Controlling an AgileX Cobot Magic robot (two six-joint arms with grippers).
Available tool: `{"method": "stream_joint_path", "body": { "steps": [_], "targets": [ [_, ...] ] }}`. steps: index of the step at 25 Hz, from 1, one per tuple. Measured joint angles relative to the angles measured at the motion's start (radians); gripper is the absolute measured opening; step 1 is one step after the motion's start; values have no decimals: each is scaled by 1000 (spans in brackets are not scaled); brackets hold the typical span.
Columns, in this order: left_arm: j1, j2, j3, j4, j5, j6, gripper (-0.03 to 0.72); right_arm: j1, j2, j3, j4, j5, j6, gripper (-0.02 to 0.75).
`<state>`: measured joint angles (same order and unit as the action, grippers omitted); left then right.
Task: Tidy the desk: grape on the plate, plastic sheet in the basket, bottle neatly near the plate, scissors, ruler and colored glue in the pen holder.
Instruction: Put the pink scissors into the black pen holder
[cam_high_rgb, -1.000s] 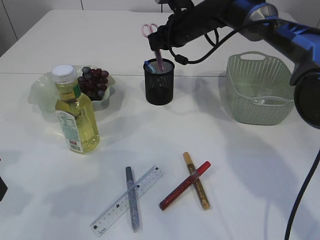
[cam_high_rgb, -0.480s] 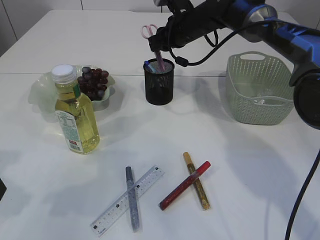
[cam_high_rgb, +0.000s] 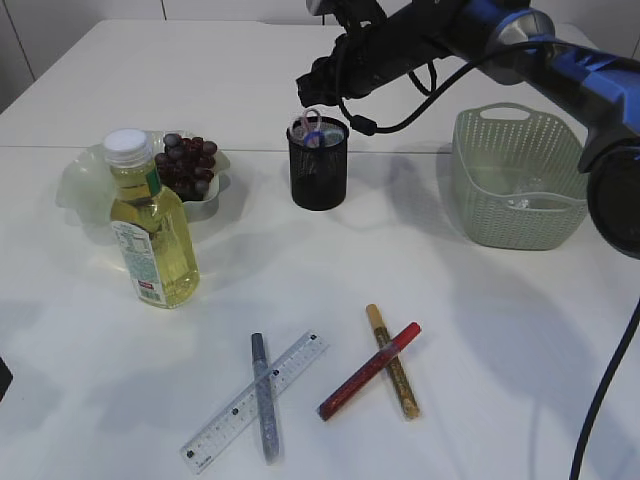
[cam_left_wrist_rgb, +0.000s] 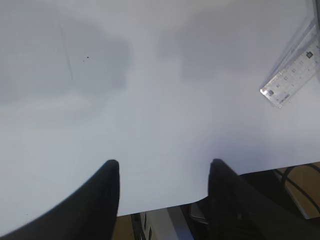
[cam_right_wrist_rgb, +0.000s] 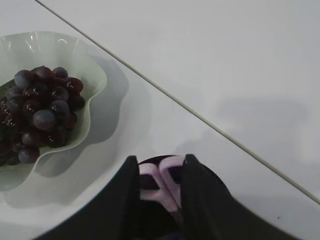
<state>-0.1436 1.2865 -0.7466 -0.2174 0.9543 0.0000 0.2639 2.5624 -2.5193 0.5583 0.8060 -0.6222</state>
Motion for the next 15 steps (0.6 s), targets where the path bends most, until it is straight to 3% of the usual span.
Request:
{"method": "stream_joint_path", "body": {
  "steps": [4, 9, 15],
  "targets": [
    [0, 0, 0, 0, 0, 0, 415, -2, -14, -2, -58, 63, 66, 240],
    [0, 0, 0, 0, 0, 0, 415, -2, -77, -25, -250, 312, 406, 240],
    [0, 0, 0, 29, -2, 0, 415, 1, -167, -30, -283, 438, 540, 240]
  ]
}}
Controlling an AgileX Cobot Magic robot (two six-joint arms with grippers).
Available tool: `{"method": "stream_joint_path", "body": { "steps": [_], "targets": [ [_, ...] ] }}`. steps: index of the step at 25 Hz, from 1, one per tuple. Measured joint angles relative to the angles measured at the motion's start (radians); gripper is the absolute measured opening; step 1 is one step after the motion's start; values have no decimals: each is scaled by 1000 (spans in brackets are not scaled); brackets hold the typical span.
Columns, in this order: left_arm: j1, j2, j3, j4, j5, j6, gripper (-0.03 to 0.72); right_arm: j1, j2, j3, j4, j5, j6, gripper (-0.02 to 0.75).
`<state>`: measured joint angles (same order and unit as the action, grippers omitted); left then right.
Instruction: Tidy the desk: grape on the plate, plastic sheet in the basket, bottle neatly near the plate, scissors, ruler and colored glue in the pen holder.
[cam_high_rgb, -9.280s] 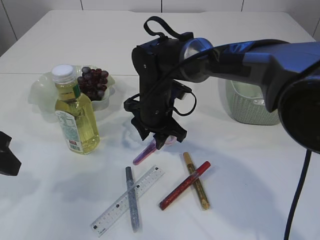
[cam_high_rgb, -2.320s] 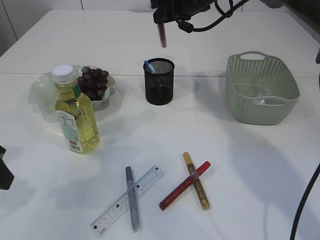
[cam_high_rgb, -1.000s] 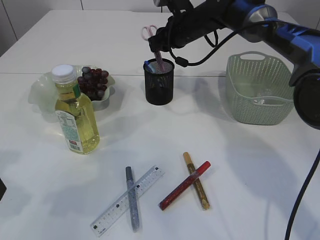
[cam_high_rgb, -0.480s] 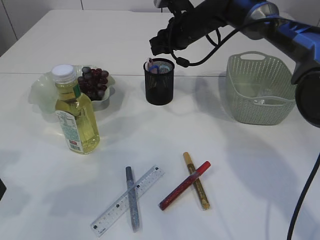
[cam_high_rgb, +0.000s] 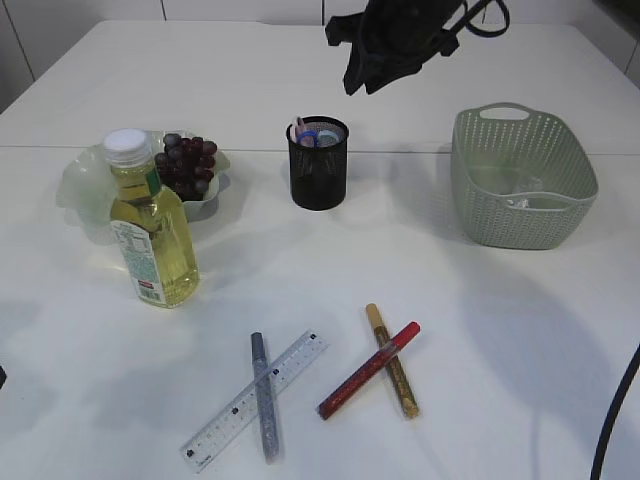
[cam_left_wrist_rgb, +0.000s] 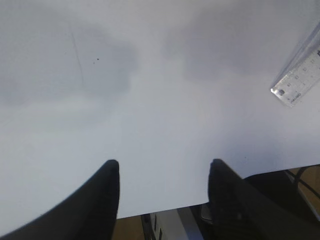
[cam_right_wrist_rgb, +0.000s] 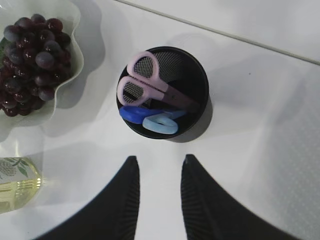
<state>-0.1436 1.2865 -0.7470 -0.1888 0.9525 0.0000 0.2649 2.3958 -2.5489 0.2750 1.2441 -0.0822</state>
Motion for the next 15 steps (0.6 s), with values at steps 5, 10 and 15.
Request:
{"method": "stream_joint_path", "body": {
  "steps": [5, 10, 15],
  "targets": [
    [0, 0, -2, 15, -1, 0, 415, 15, -70, 0, -57, 7, 88, 240],
    [0, 0, -2, 17, -1, 0, 415, 58, -165, 39, -140, 10, 146, 240],
    [0, 0, -2, 17, -2, 0, 415, 122, -289, 257, -181, 10, 157, 240]
  ]
}}
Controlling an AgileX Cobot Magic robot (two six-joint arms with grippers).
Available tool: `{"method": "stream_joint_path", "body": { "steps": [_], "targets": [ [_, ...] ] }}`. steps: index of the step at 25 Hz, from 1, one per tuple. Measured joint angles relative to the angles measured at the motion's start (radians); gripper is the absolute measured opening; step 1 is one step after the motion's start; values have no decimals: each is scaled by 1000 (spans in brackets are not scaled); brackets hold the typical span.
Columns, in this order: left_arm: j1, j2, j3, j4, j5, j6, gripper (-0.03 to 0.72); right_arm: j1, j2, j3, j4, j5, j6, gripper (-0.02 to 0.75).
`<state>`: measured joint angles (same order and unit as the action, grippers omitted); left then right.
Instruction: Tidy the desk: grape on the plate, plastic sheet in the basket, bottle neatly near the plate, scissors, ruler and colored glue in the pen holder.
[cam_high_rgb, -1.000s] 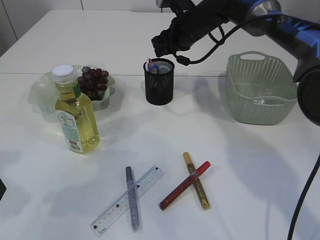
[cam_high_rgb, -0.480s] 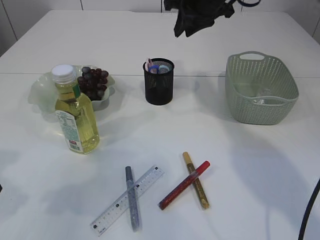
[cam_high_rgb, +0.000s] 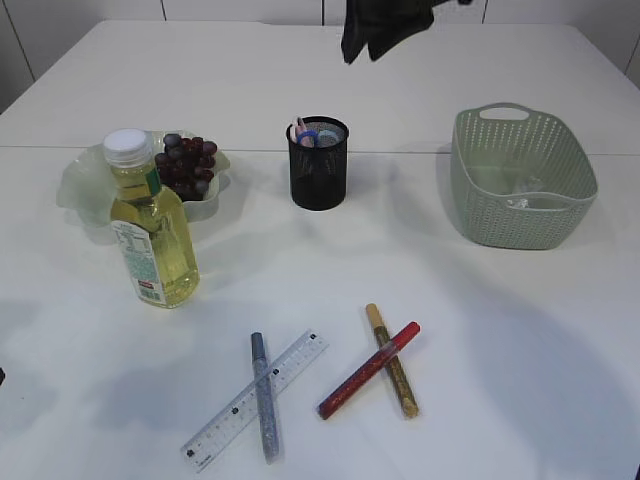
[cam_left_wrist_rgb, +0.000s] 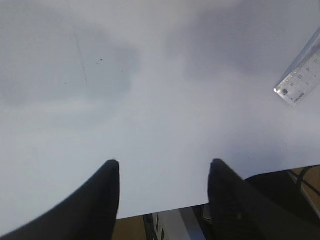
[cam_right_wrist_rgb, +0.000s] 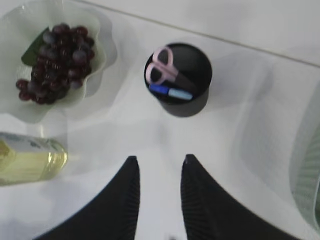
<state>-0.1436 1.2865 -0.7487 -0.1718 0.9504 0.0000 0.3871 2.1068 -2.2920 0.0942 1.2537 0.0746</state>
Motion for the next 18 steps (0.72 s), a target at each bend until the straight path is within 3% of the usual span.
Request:
{"method": "stream_joint_path", "body": {
  "steps": [9, 18],
  "targets": [
    [0, 0, 0, 0, -17, 0, 415, 159, -225, 475, -83, -2, 16, 240],
    [0, 0, 0, -4, -22, 0, 415, 164, -425, 774, -107, -7, 28, 240]
  ]
}}
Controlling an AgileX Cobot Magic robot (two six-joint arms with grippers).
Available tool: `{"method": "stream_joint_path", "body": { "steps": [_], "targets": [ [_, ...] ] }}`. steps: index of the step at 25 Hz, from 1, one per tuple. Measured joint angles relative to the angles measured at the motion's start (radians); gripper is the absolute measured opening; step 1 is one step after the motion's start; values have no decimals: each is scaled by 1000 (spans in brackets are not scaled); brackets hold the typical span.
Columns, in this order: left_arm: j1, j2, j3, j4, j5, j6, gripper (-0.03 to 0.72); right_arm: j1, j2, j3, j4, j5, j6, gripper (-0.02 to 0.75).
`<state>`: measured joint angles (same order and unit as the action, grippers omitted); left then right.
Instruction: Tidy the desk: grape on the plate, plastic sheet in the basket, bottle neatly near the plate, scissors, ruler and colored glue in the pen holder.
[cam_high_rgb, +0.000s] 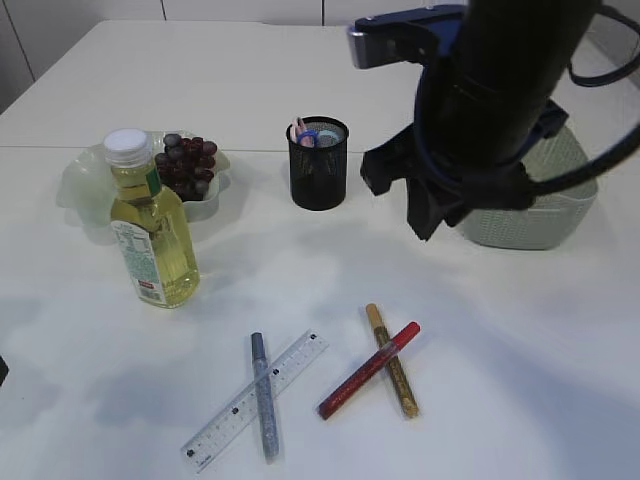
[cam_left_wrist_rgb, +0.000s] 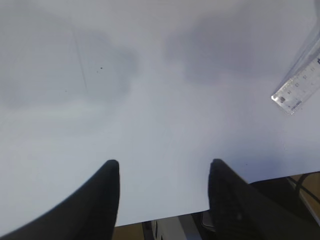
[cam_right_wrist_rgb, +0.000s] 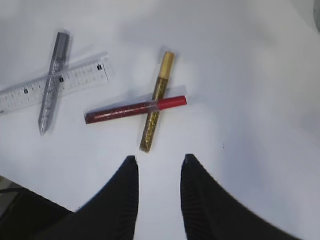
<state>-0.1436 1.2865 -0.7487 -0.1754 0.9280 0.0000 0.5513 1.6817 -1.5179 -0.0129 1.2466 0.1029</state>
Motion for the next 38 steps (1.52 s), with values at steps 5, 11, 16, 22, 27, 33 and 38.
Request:
{"method": "stream_joint_path", "body": {
  "steps": [5, 11, 16, 22, 27, 33, 38],
  "targets": [
    [0, 0, 0, -1, 0, 0, 415, 0, -85, 110, 0, -2, 4, 240],
    [0, 0, 0, -1, -16, 0, 415, 0, -136, 186, 40, -2, 16, 240],
    [0, 0, 0, -1, -22, 0, 415, 0, -138, 189, 54, -4, -31, 240],
    [0, 0, 0, -1, -26, 0, 415, 0, -138, 193, 94, -39, 36, 240],
    [0, 0, 0, -2, -27, 0, 415, 4, -78, 193, 281, -88, 215, 258],
    [0, 0, 0, -2, -40, 0, 415, 72, 21, 193, 357, -272, 463, 339],
    [0, 0, 0, -2, -47, 0, 415, 126, 85, 193, 306, -357, 745, 347]
  ]
}}
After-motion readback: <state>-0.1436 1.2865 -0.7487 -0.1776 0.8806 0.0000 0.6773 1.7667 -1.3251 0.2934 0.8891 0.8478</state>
